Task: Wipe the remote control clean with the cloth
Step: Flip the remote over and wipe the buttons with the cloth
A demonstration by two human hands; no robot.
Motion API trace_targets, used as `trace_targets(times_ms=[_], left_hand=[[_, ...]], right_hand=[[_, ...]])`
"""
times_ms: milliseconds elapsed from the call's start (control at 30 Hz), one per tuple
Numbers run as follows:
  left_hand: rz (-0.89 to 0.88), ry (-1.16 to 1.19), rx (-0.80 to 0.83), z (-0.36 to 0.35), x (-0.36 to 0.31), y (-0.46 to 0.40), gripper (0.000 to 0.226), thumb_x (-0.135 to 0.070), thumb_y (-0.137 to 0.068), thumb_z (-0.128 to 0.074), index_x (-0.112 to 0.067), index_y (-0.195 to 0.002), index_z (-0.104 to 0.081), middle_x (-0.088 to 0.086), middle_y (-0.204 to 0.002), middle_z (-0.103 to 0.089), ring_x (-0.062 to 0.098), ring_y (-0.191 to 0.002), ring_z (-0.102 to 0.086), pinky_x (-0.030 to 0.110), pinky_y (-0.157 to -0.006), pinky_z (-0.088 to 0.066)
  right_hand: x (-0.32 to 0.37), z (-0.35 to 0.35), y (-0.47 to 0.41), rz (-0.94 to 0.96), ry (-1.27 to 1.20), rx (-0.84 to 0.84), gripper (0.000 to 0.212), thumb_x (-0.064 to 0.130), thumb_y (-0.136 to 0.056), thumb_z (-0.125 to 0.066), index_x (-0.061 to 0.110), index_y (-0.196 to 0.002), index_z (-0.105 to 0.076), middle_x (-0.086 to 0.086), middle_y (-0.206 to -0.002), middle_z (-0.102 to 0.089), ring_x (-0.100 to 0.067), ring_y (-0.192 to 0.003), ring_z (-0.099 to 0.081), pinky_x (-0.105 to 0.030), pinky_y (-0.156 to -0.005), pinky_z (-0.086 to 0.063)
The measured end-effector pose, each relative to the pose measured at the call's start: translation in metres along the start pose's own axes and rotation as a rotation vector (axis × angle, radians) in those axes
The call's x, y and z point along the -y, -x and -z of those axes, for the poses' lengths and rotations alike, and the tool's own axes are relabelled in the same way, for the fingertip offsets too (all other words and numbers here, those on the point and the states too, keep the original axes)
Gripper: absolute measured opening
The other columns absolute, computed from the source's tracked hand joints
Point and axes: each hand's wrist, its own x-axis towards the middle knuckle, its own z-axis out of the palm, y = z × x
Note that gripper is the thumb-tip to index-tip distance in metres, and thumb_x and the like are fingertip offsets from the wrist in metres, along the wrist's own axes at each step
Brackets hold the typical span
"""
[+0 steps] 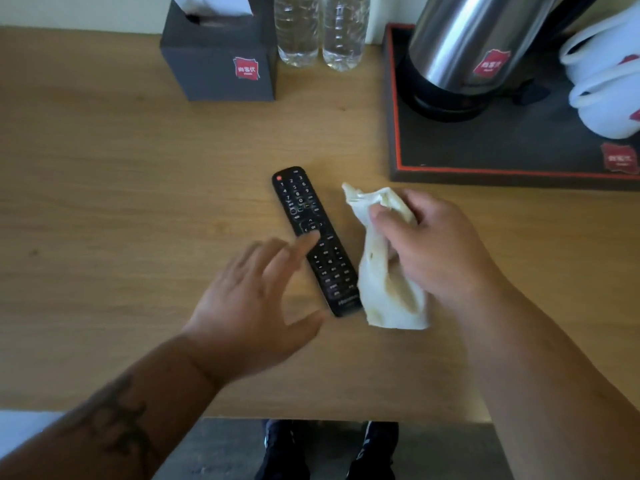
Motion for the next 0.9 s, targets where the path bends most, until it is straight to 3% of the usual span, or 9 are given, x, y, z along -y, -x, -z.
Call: trace_targets(times_ms=[100,167,233,400,500,633,733,800,900], left_hand=[[-0.142,-0.157,-0.087,0.008,0.020,-0.030,0.095,-0.066,-0.074,-0.056,-0.022,-0.153,-0.027,0.002,-0.146,-0.041,0.025,-0.136,-0.036,0.048,-0.113,-0.033],[-0.214,-0.249,0.056,0.012,0.026,-0.050,0.095,-0.070,-0.077,-0.047,-0.028,-0.156,-0.015,-0.002,-0.163,-0.019,0.023,-0.152,-0.008,0.047,-0.123,-0.008],[-0.264,-0.325,0.169,0.011,0.030,-0.062,0.089,-0.072,-0.081,-0.038,-0.033,-0.156,-0.010,-0.007,-0.164,-0.013,0.017,-0.153,0.005,0.044,-0.123,0.005],[-0.224,-0.269,0.073,0.007,0.035,-0.056,0.076,-0.071,-0.079,-0.047,-0.029,-0.142,-0.043,-0.007,-0.132,-0.054,0.017,-0.129,-0.043,0.039,-0.121,-0.012],[-0.138,-0.212,-0.041,-0.003,0.045,-0.040,0.072,-0.070,-0.080,-0.049,-0.024,-0.136,-0.052,-0.003,-0.124,-0.058,0.022,-0.117,-0.051,0.041,-0.108,-0.031],[-0.075,-0.144,-0.197,-0.024,0.046,-0.026,0.065,-0.065,-0.081,-0.056,-0.020,-0.127,-0.062,-0.001,-0.112,-0.063,0.024,-0.103,-0.055,0.042,-0.093,-0.043],[-0.117,-0.122,-0.304,-0.030,0.042,-0.026,0.051,-0.052,-0.082,-0.056,-0.014,-0.113,-0.068,0.005,-0.104,-0.066,0.031,-0.092,-0.060,0.044,-0.082,-0.047],[-0.103,-0.085,-0.347,-0.031,0.042,-0.025,0.041,-0.039,-0.081,-0.054,-0.010,-0.105,-0.069,0.007,-0.099,-0.067,0.036,-0.087,-0.063,0.047,-0.078,-0.048],[-0.057,-0.090,-0.304,-0.030,0.046,-0.024,0.048,-0.051,-0.079,-0.060,-0.012,-0.106,-0.071,0.005,-0.103,-0.068,0.031,-0.093,-0.062,0.046,-0.083,-0.048]], right_hand=[[-0.010,0.020,0.005,-0.021,0.099,-0.063,0.015,0.046,-0.086,-0.064,0.036,-0.097,-0.065,0.018,-0.080,-0.069,0.008,-0.071,-0.062,-0.013,-0.052,-0.043],[-0.019,0.027,0.008,-0.058,0.177,-0.112,0.017,0.050,-0.085,-0.065,0.037,-0.095,-0.064,0.019,-0.077,-0.068,0.011,-0.070,-0.060,-0.016,-0.053,-0.040],[-0.024,0.030,0.011,-0.079,0.209,-0.125,0.021,0.050,-0.083,-0.065,0.038,-0.099,-0.065,0.019,-0.080,-0.068,0.007,-0.070,-0.062,-0.017,-0.056,-0.040],[-0.038,0.017,0.026,0.042,0.508,-0.130,0.041,0.042,-0.084,-0.063,0.042,-0.125,-0.055,0.016,-0.114,-0.055,-0.005,-0.092,-0.055,-0.024,-0.073,-0.040],[-0.037,0.021,0.021,-0.016,0.463,-0.128,0.043,0.023,-0.087,-0.054,0.037,-0.128,-0.055,0.009,-0.119,-0.055,-0.009,-0.089,-0.055,-0.026,-0.074,-0.041],[0.004,0.012,0.028,0.147,0.458,-0.267,0.033,0.036,-0.086,-0.048,0.036,-0.117,-0.059,0.005,-0.112,-0.058,-0.017,-0.086,-0.056,-0.026,-0.068,-0.039],[0.034,-0.041,0.043,0.387,0.598,-0.115,0.040,0.048,-0.095,-0.041,0.031,-0.126,-0.060,0.004,-0.125,-0.054,-0.011,-0.084,-0.050,-0.021,-0.061,-0.036],[0.031,-0.071,0.045,0.433,0.717,-0.001,0.042,0.045,-0.095,-0.046,0.024,-0.129,-0.060,0.001,-0.133,-0.051,-0.018,-0.090,-0.055,-0.027,-0.063,-0.046],[0.021,-0.068,0.036,0.380,0.795,0.023,0.037,0.039,-0.090,-0.053,0.028,-0.124,-0.063,0.003,-0.118,-0.057,-0.019,-0.080,-0.056,-0.029,-0.054,-0.044]])
